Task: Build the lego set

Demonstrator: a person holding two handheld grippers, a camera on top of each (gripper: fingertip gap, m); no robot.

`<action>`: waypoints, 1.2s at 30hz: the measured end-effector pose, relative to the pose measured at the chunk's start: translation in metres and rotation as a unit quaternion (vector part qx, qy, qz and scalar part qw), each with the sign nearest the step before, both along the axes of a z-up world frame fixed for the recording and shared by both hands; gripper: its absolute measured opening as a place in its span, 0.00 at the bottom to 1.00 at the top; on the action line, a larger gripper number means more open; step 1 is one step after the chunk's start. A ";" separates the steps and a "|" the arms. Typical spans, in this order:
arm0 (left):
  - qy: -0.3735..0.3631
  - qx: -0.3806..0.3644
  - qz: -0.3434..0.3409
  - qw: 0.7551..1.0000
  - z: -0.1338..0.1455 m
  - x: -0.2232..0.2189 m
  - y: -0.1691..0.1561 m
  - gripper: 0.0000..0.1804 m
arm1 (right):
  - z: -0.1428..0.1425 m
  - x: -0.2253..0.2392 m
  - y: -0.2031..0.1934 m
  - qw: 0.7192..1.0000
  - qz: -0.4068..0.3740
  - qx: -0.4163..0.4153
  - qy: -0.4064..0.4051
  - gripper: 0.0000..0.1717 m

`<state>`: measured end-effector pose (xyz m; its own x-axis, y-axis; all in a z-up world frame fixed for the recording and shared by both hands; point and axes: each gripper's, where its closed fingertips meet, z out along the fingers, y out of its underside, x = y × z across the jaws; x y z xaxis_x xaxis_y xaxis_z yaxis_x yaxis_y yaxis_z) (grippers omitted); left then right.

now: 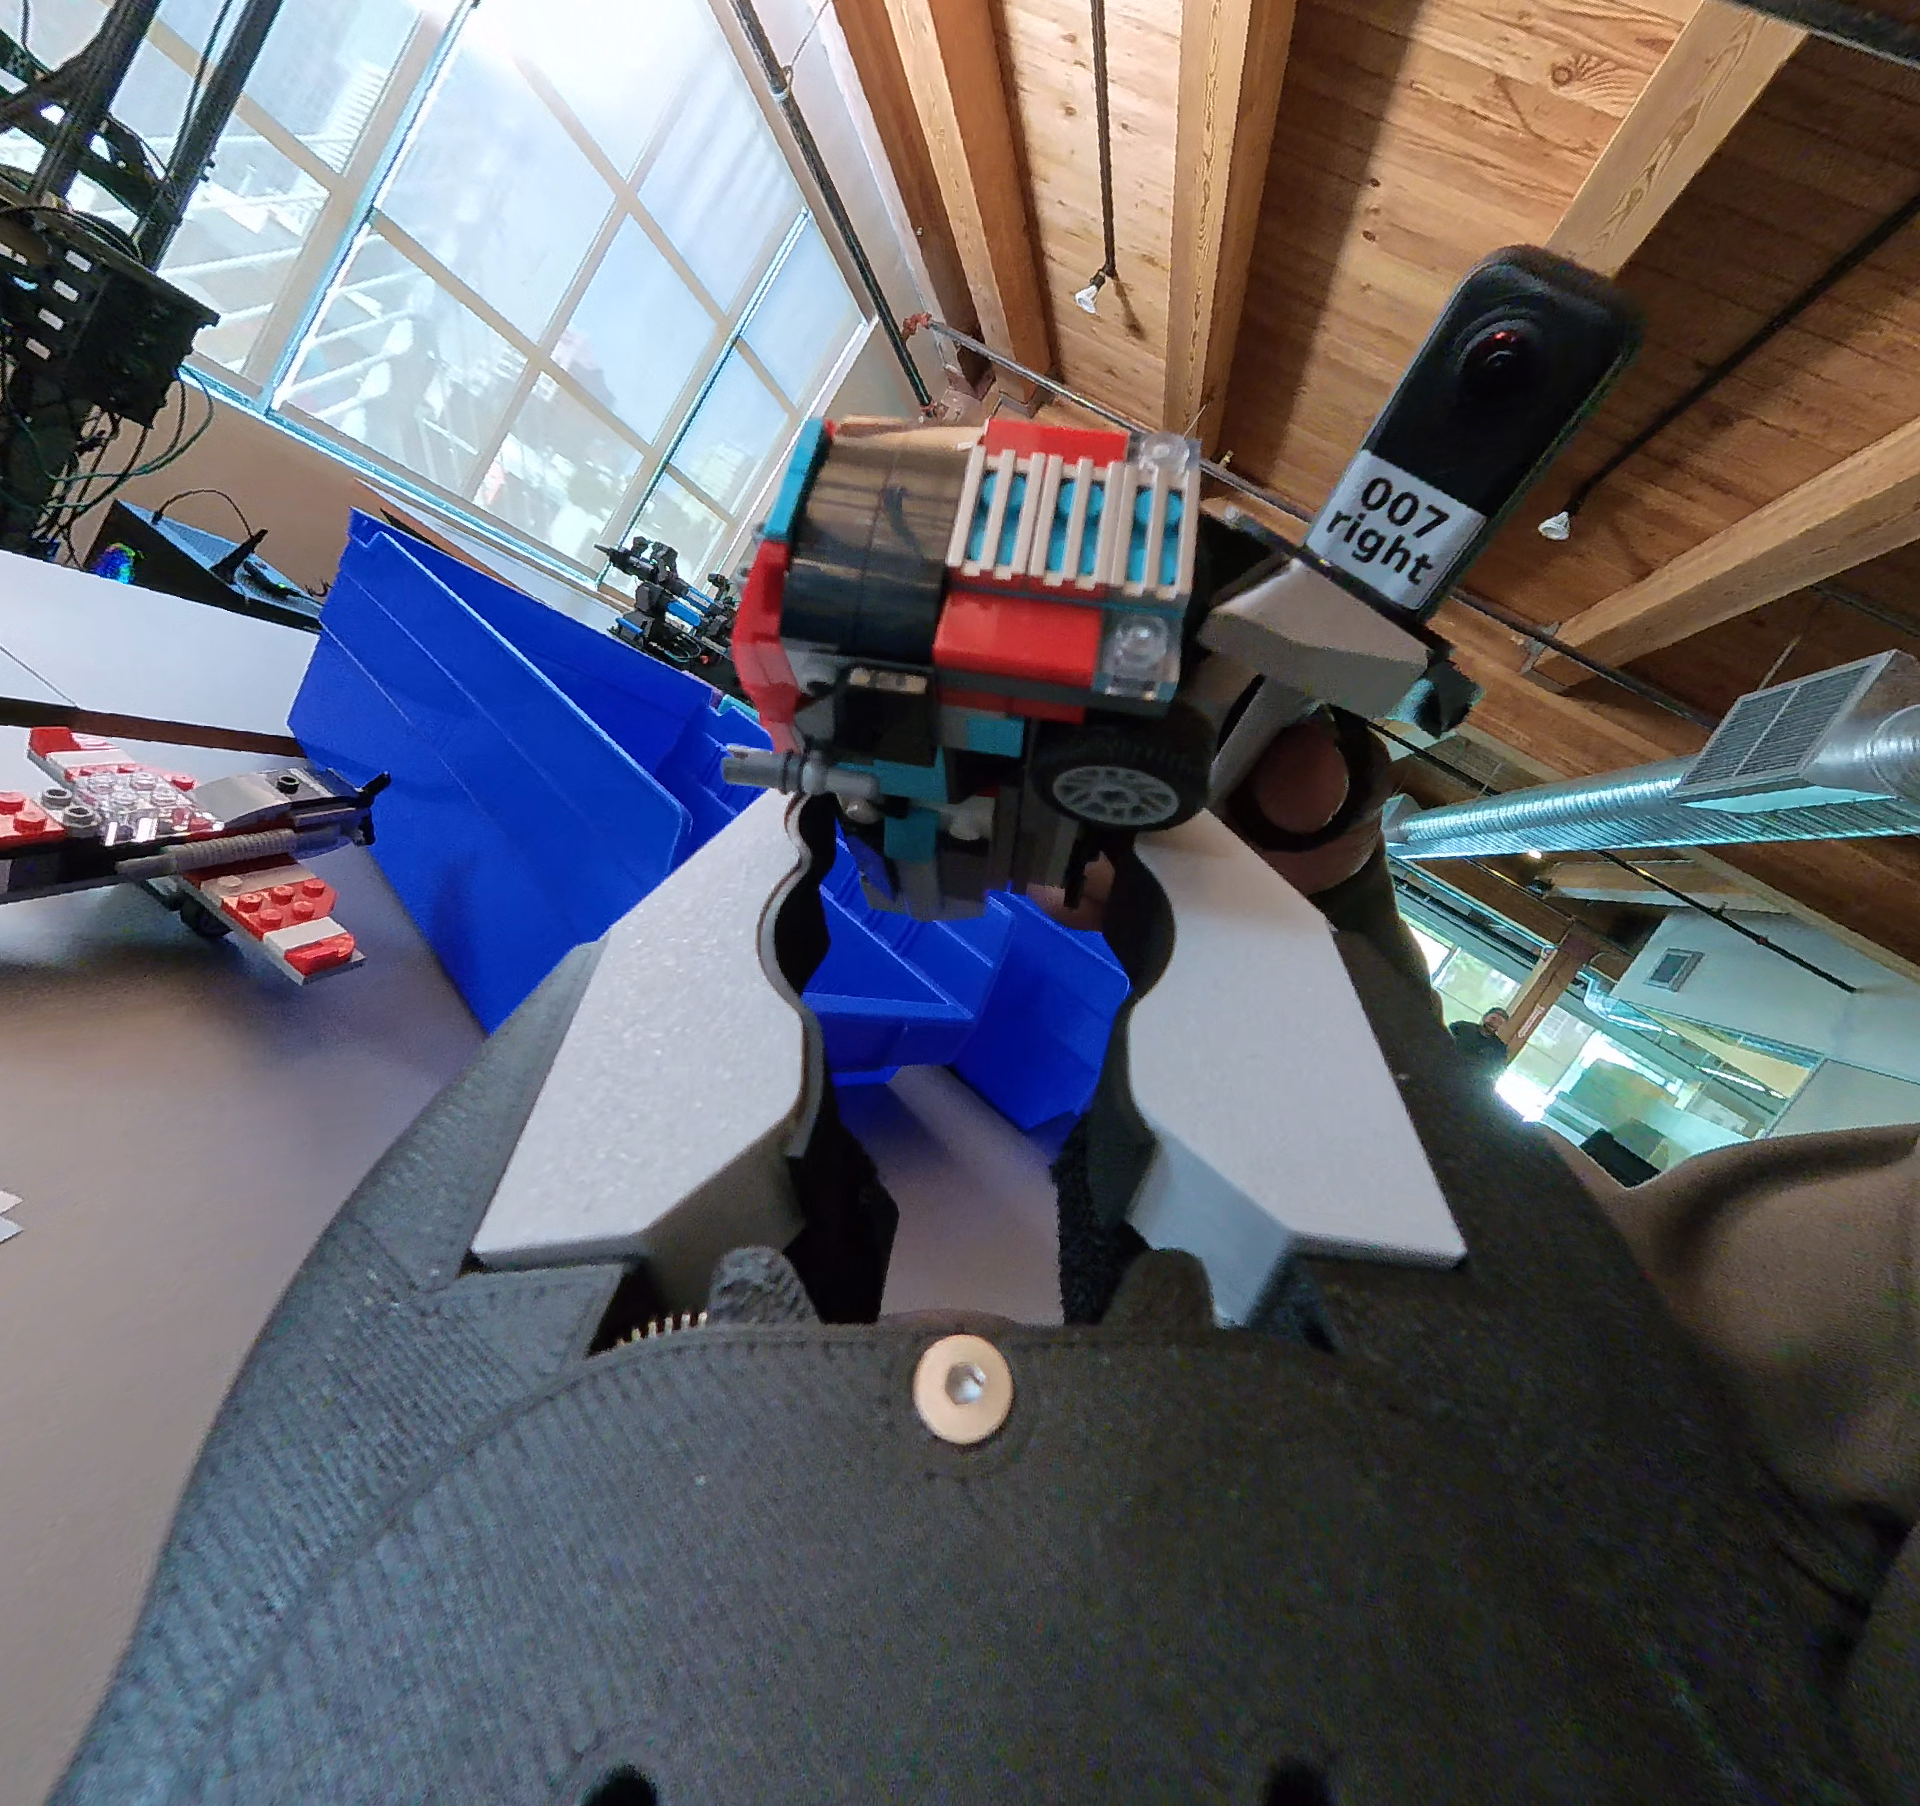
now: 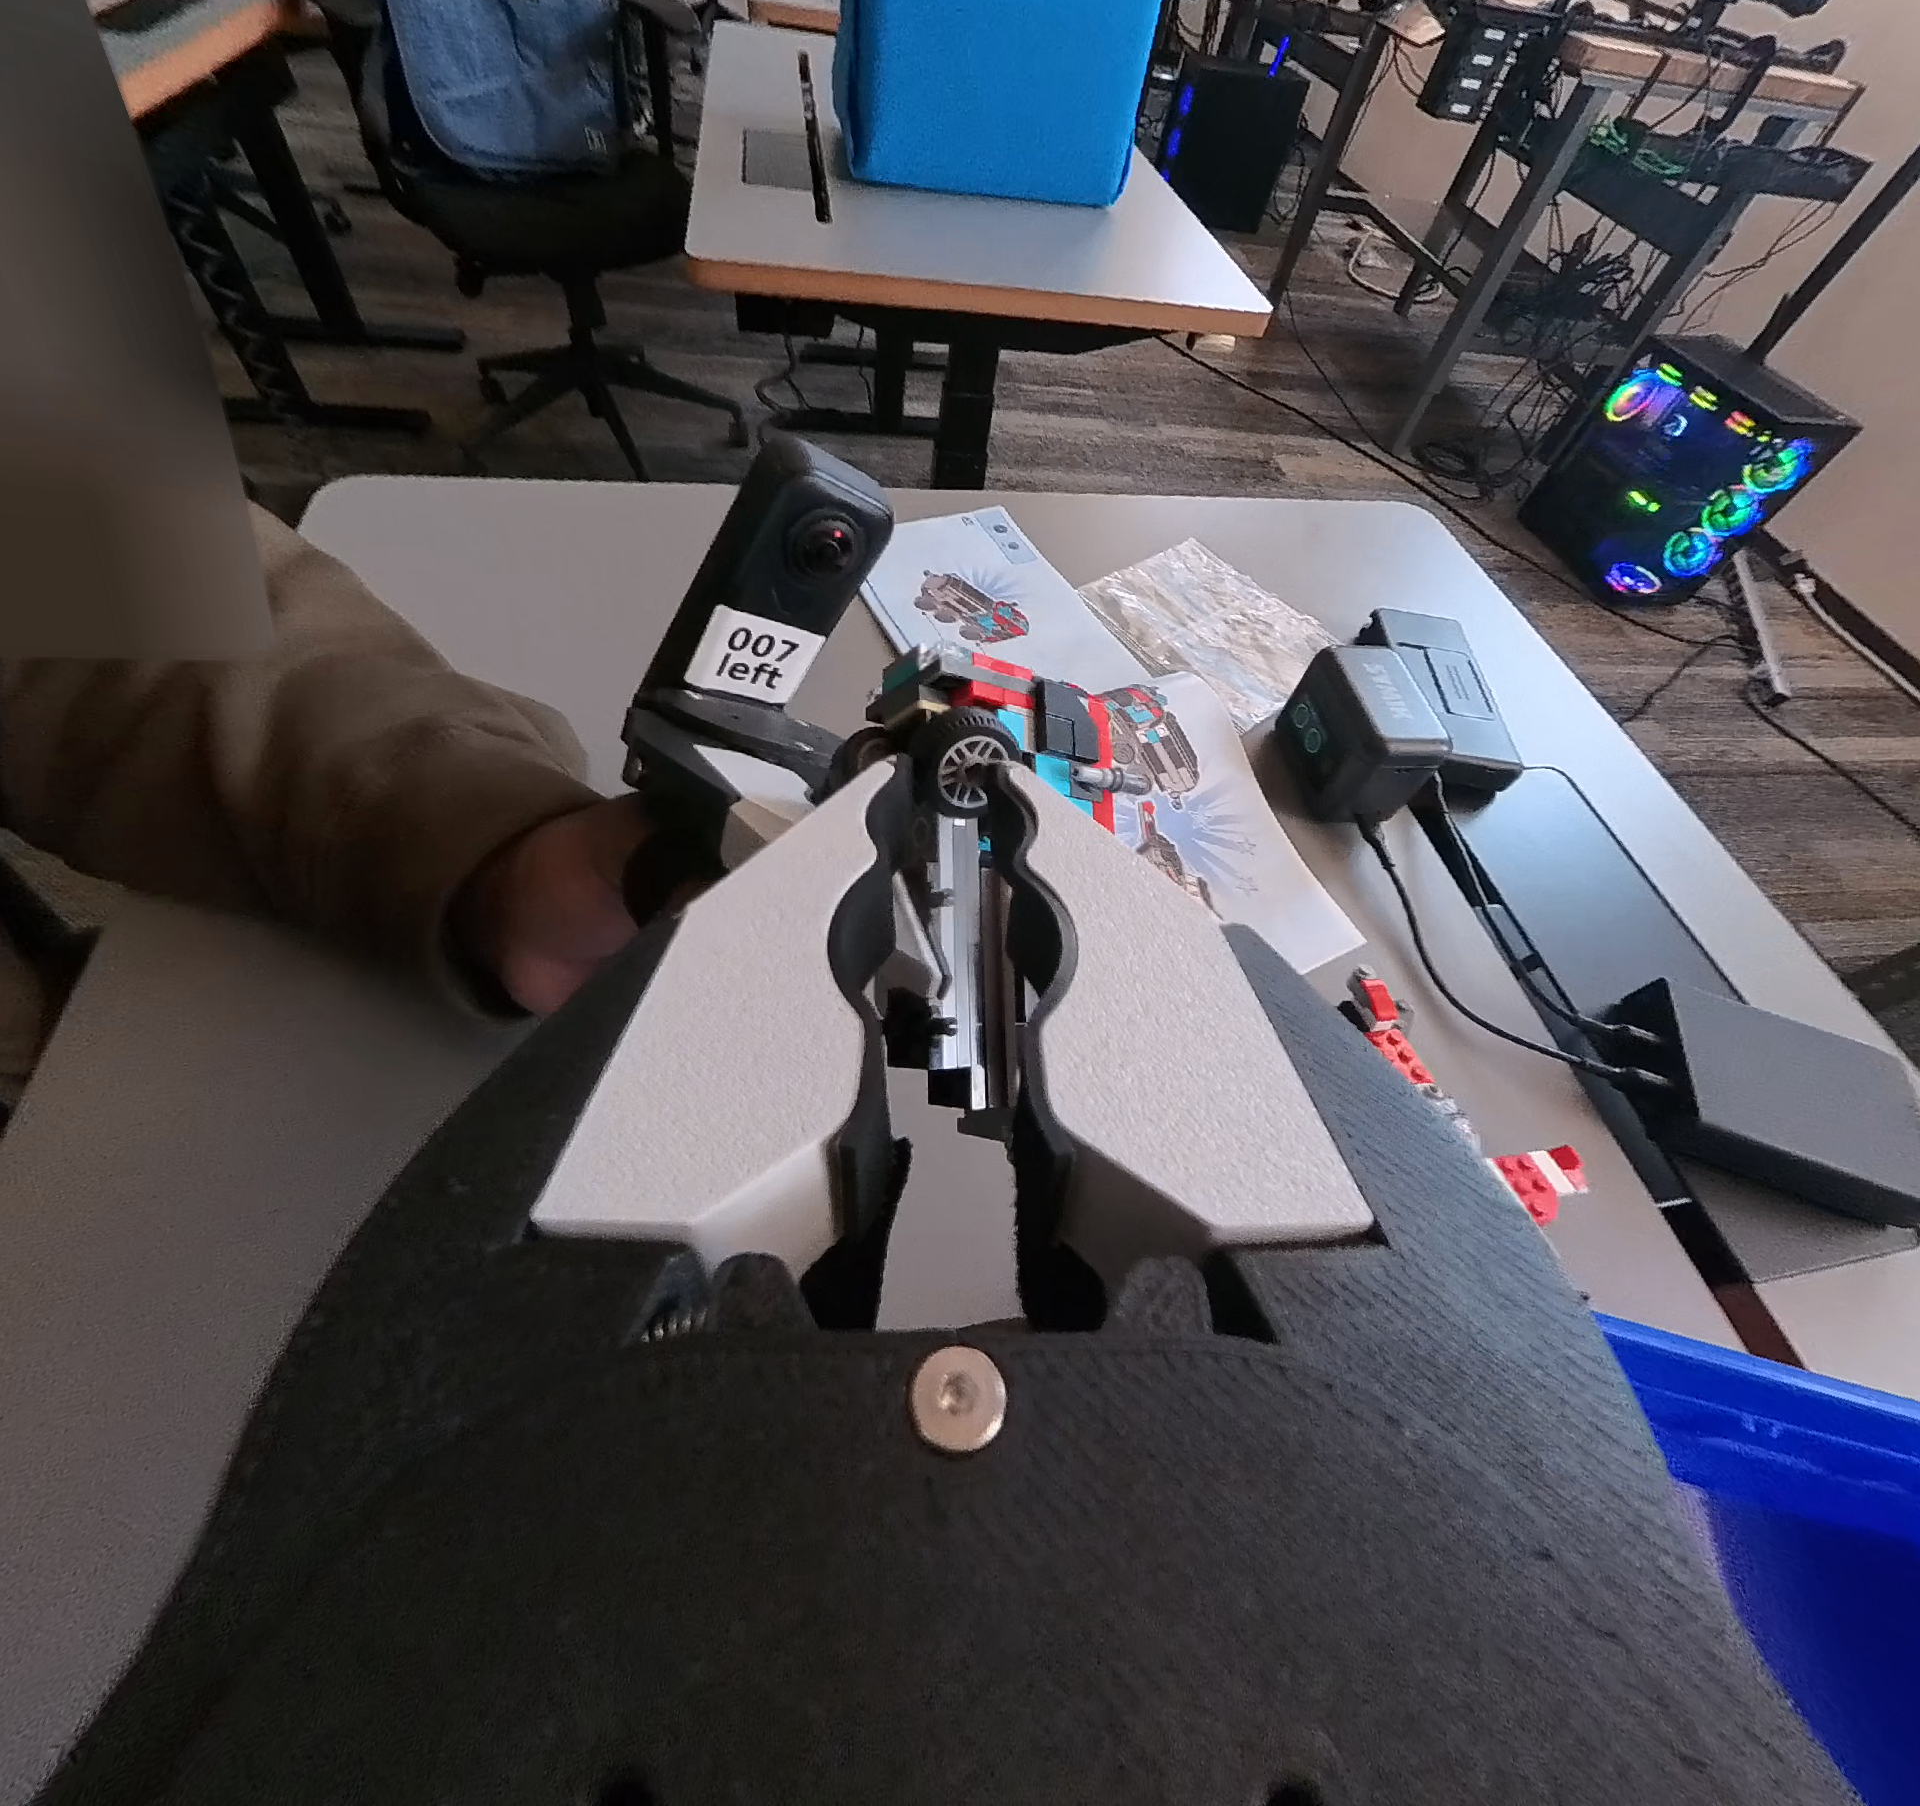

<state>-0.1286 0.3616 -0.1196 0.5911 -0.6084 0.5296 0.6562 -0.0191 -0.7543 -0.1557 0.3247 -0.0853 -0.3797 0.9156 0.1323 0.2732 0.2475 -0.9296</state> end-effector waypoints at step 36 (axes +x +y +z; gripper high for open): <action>0.026 -0.018 0.021 0.999 -0.005 -0.002 0.003 0.29 | -0.005 -0.004 -0.007 0.993 0.002 0.114 0.033 0.19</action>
<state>-0.1301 0.3646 -0.1242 0.6430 -0.5641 0.5180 0.6167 -0.0196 -0.7869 -0.1596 0.3174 -0.0900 -0.3666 0.8577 0.3605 0.2119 0.4543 -0.8653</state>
